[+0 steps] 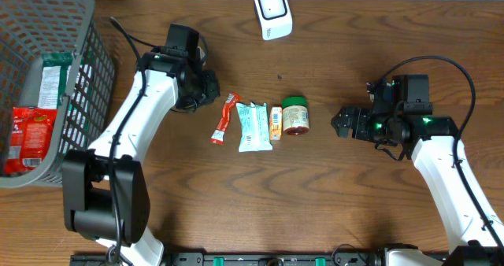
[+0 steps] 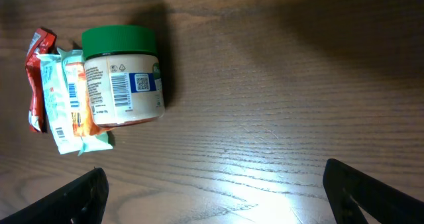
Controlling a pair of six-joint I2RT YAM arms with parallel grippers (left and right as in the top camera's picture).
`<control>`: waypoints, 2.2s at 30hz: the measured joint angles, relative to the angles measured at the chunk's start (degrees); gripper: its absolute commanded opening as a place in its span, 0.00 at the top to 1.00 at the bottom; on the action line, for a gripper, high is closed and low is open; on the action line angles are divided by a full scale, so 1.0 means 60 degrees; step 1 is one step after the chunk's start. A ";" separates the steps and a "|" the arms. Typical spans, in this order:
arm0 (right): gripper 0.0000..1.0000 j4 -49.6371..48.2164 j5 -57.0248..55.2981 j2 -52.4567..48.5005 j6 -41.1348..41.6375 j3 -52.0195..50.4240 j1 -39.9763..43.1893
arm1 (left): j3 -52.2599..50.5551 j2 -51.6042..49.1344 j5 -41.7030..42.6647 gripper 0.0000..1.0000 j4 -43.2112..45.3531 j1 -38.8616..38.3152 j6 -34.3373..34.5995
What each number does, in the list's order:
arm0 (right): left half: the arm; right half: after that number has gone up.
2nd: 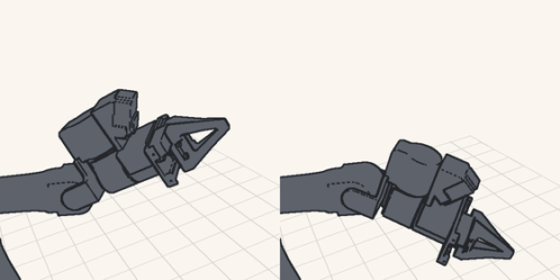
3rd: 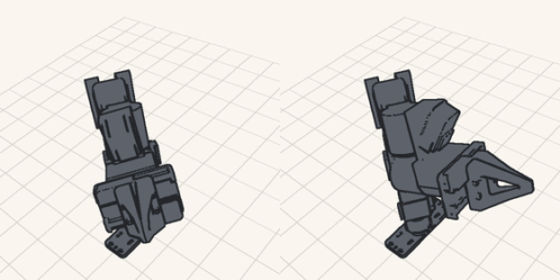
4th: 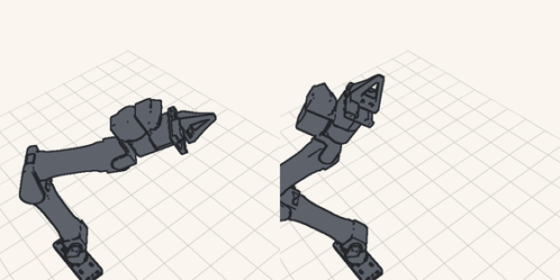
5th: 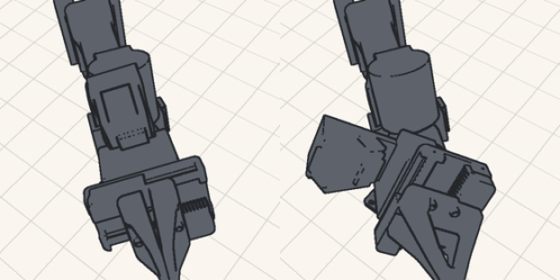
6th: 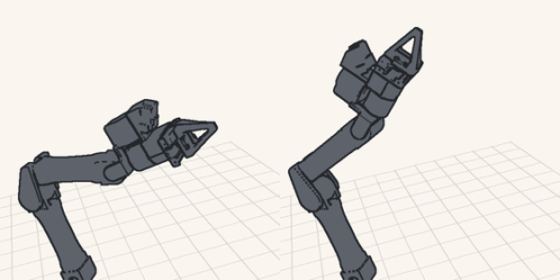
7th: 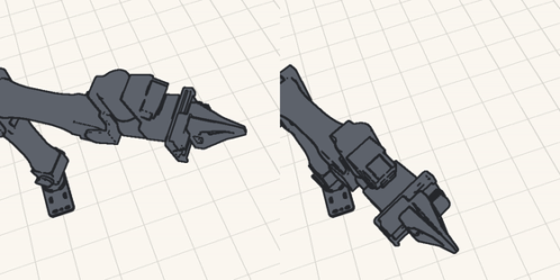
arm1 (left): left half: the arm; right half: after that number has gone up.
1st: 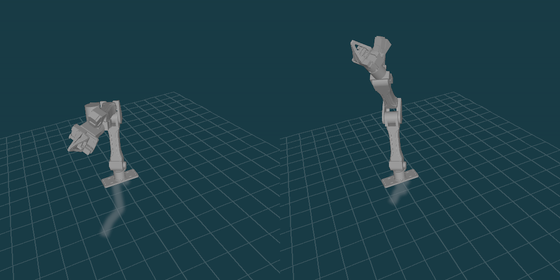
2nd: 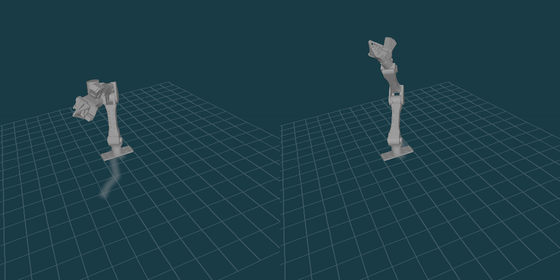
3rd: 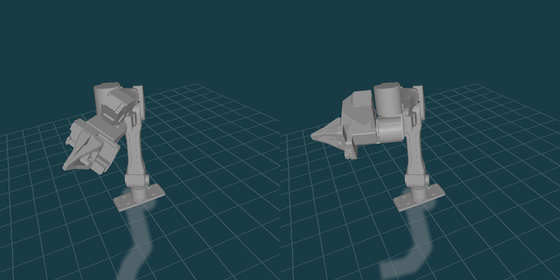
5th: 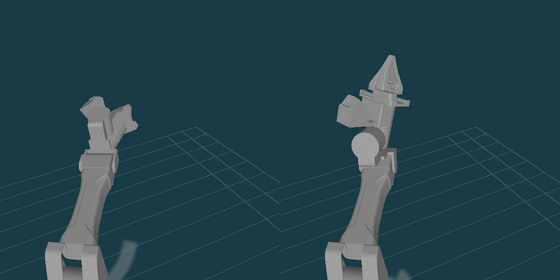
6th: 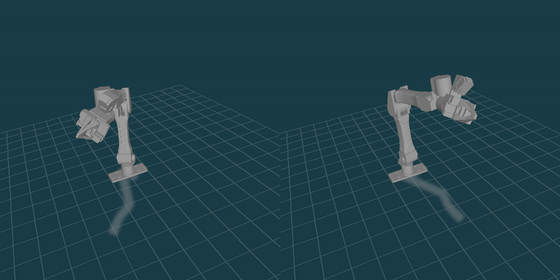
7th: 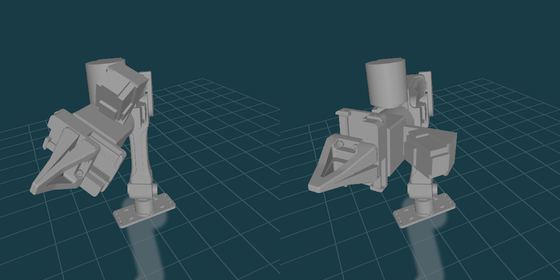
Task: Scan the item barcode
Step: 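Carry the red packet beside the wipes pack and lower it, then stand the red packet upright against the wipes pack with the left gripper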
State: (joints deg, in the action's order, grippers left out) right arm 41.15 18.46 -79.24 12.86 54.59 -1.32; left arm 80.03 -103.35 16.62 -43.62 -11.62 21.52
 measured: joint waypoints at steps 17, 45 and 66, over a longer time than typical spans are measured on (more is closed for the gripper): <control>0.01 0.0000 0.0000 0.0000 0.0004 0.0000 0.0000 | -0.0528 -0.1126 -0.0004 0.92 0.0885 -0.0565 -0.0346; 0.01 0.0000 0.0000 0.0000 0.0000 0.0000 0.0000 | -0.1457 -0.0448 -0.0838 0.83 -0.0492 -0.0718 -0.0339; 0.01 0.0004 0.0000 0.0000 0.0004 0.0000 0.0000 | -0.1439 -0.1220 -0.1016 0.90 0.1483 -0.1129 -0.0306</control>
State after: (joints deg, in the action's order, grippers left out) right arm 41.17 18.46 -79.24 12.88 54.59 -1.32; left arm 71.40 -110.67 10.52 -34.72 -18.39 19.68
